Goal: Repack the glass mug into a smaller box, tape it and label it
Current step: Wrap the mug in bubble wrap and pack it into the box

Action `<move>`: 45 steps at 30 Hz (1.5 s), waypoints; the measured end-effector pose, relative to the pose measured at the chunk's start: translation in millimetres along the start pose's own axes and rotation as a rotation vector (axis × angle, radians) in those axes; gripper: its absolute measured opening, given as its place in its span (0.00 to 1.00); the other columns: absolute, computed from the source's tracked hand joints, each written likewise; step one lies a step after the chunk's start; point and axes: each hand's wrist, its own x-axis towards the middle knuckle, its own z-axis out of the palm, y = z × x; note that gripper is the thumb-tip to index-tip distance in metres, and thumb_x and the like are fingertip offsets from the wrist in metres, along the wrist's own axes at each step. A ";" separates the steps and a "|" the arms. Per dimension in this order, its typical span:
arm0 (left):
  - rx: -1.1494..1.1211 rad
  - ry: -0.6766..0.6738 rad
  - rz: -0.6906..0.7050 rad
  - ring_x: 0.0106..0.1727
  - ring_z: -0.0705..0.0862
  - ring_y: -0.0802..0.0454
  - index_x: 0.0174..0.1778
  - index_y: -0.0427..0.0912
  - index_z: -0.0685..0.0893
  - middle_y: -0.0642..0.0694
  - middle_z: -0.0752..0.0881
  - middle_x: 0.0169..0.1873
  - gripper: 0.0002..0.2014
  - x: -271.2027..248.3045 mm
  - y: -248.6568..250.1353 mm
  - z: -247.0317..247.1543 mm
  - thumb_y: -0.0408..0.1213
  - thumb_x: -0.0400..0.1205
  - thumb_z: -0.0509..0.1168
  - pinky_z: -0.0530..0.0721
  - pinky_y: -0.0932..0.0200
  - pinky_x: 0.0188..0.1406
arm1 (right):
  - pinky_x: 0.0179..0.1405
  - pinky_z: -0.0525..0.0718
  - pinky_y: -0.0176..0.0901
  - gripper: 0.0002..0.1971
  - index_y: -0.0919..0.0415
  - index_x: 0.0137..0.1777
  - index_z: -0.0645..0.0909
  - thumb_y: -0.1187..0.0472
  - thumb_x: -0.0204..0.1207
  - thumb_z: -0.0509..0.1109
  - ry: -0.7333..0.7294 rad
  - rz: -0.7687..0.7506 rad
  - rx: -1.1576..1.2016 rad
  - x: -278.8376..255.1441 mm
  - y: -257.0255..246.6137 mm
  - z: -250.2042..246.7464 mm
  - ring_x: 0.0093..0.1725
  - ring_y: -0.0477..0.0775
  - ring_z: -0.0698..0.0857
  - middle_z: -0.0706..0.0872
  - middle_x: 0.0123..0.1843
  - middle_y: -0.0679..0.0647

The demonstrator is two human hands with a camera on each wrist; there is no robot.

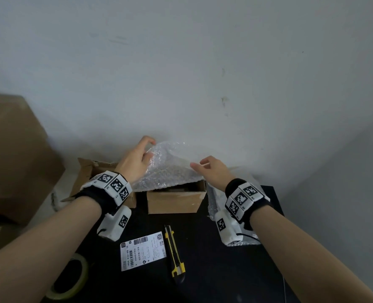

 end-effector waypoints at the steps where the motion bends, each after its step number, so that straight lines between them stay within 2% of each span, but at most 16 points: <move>1: 0.007 0.010 0.014 0.22 0.68 0.50 0.52 0.52 0.75 0.46 0.74 0.24 0.07 0.8 -1.8 -0.3 0.34 0.85 0.57 0.70 0.57 0.26 | 0.58 0.78 0.46 0.31 0.63 0.70 0.71 0.40 0.77 0.66 -0.016 0.030 -0.011 2.7 0.3 1.6 0.62 0.57 0.80 0.80 0.65 0.57; 3: 0.024 0.006 0.025 0.24 0.71 0.53 0.45 0.52 0.79 0.46 0.81 0.28 0.09 1.0 -1.5 -0.5 0.33 0.85 0.59 0.71 0.61 0.27 | 0.60 0.80 0.49 0.31 0.69 0.69 0.74 0.46 0.75 0.71 -0.028 0.062 -0.002 7.9 1.1 2.2 0.62 0.61 0.81 0.81 0.65 0.63; 5: 0.036 -0.047 -0.006 0.38 0.82 0.54 0.54 0.49 0.82 0.46 0.87 0.47 0.06 0.4 1.2 -2.1 0.40 0.82 0.64 0.79 0.60 0.39 | 0.58 0.83 0.51 0.26 0.76 0.63 0.79 0.57 0.72 0.76 -0.025 0.052 0.085 12.3 2.6 0.0 0.57 0.64 0.84 0.84 0.62 0.70; 9: 0.188 -0.204 -0.092 0.69 0.74 0.50 0.75 0.45 0.70 0.49 0.73 0.72 0.45 -3.0 4.8 -5.0 0.60 0.64 0.75 0.74 0.51 0.69 | 0.46 0.80 0.36 0.05 0.67 0.48 0.85 0.68 0.73 0.74 0.000 -0.042 0.360 15.7 -1.5 -11.4 0.45 0.50 0.84 0.87 0.45 0.56; 13: 0.263 -0.319 -0.099 0.79 0.61 0.49 0.80 0.45 0.60 0.47 0.58 0.79 0.58 -3.3 -1.2 -0.7 0.63 0.57 0.77 0.66 0.49 0.77 | 0.47 0.82 0.35 0.06 0.59 0.42 0.76 0.66 0.77 0.70 -0.018 -0.137 0.569 20.4 -12.3 -22.0 0.46 0.48 0.88 0.89 0.49 0.56; 16: 0.267 -0.301 -0.105 0.81 0.55 0.47 0.79 0.47 0.65 0.46 0.54 0.80 0.49 -1.2 3.0 2.6 0.62 0.64 0.74 0.60 0.47 0.78 | 0.46 0.82 0.32 0.04 0.61 0.44 0.75 0.67 0.79 0.68 -0.024 -0.207 0.624 24.9 -20.1 -22.7 0.42 0.44 0.88 0.90 0.45 0.54; 19: 0.369 -0.249 0.006 0.76 0.65 0.46 0.71 0.45 0.76 0.43 0.66 0.75 0.26 5.0 3.2 4.6 0.51 0.79 0.67 0.65 0.51 0.74 | 0.47 0.82 0.32 0.04 0.61 0.44 0.77 0.67 0.77 0.70 0.078 -0.243 0.616 29.5 -26.2 -20.7 0.42 0.44 0.86 0.88 0.46 0.55; 21: 0.294 -0.164 0.022 0.65 0.76 0.45 0.61 0.40 0.82 0.43 0.79 0.61 0.14 9.1 1.1 6.3 0.42 0.83 0.63 0.74 0.56 0.60 | 0.50 0.80 0.32 0.09 0.62 0.53 0.78 0.63 0.76 0.73 0.226 -0.260 0.537 32.1 -28.5 -22.5 0.50 0.47 0.83 0.85 0.53 0.55; 24: -0.058 -0.051 -0.165 0.47 0.81 0.48 0.53 0.39 0.81 0.47 0.82 0.44 0.07 11.9 3.7 1.5 0.38 0.83 0.63 0.74 0.62 0.39 | 0.57 0.75 0.36 0.26 0.60 0.67 0.69 0.53 0.74 0.74 0.362 -0.234 0.482 33.1 -29.2 -27.9 0.60 0.47 0.77 0.76 0.63 0.51; 26: -0.274 -0.057 -0.267 0.47 0.83 0.50 0.53 0.43 0.81 0.48 0.85 0.46 0.06 12.6 3.5 -4.0 0.35 0.82 0.64 0.78 0.65 0.40 | 0.60 0.73 0.37 0.32 0.61 0.71 0.66 0.49 0.73 0.74 0.305 -0.187 0.464 34.5 -26.8 -25.8 0.63 0.47 0.75 0.74 0.66 0.50; 31: -0.533 -0.105 -0.348 0.54 0.86 0.49 0.61 0.43 0.79 0.47 0.86 0.54 0.12 8.8 8.9 -13.6 0.32 0.81 0.65 0.83 0.49 0.59 | 0.71 0.76 0.52 0.35 0.62 0.76 0.64 0.39 0.77 0.64 -0.044 -0.023 0.643 43.5 -21.1 -11.0 0.71 0.54 0.76 0.75 0.72 0.56; 34: -0.713 -0.151 -0.363 0.53 0.85 0.57 0.59 0.47 0.78 0.50 0.86 0.54 0.11 6.8 14.7 -19.0 0.34 0.81 0.64 0.85 0.61 0.52 | 0.74 0.73 0.54 0.31 0.61 0.75 0.67 0.40 0.80 0.59 -0.164 0.015 0.744 46.9 -22.7 -4.6 0.73 0.53 0.74 0.75 0.72 0.55; 37: -0.861 -0.227 -0.441 0.58 0.85 0.46 0.65 0.37 0.77 0.41 0.86 0.58 0.21 6.4 13.9 -25.6 0.36 0.75 0.67 0.80 0.49 0.64 | 0.67 0.78 0.47 0.33 0.62 0.75 0.68 0.48 0.75 0.72 -0.163 -0.012 0.622 50.6 -23.4 2.7 0.70 0.53 0.77 0.76 0.72 0.56; 40: -0.879 -0.293 -0.472 0.62 0.84 0.40 0.66 0.32 0.76 0.34 0.84 0.61 0.25 5.3 8.1 -28.1 0.37 0.74 0.67 0.76 0.42 0.67 | 0.60 0.82 0.44 0.28 0.66 0.71 0.73 0.56 0.73 0.75 -0.177 -0.019 0.601 54.0 -22.8 1.8 0.62 0.56 0.83 0.83 0.64 0.59; 43: -0.874 -0.266 -0.482 0.60 0.84 0.43 0.60 0.35 0.80 0.40 0.87 0.56 0.16 5.2 4.6 -25.0 0.37 0.78 0.66 0.75 0.43 0.67 | 0.49 0.87 0.44 0.15 0.65 0.61 0.82 0.65 0.74 0.74 -0.225 -0.059 0.613 54.2 -18.2 -5.4 0.49 0.55 0.88 0.87 0.53 0.60; 45: -0.902 -0.229 -0.495 0.46 0.87 0.50 0.48 0.37 0.82 0.46 0.89 0.42 0.06 7.3 3.3 -22.6 0.34 0.82 0.61 0.78 0.49 0.58 | 0.40 0.87 0.40 0.10 0.59 0.55 0.84 0.67 0.75 0.73 -0.250 -0.078 0.624 53.2 -14.4 -10.8 0.38 0.50 0.87 0.88 0.45 0.57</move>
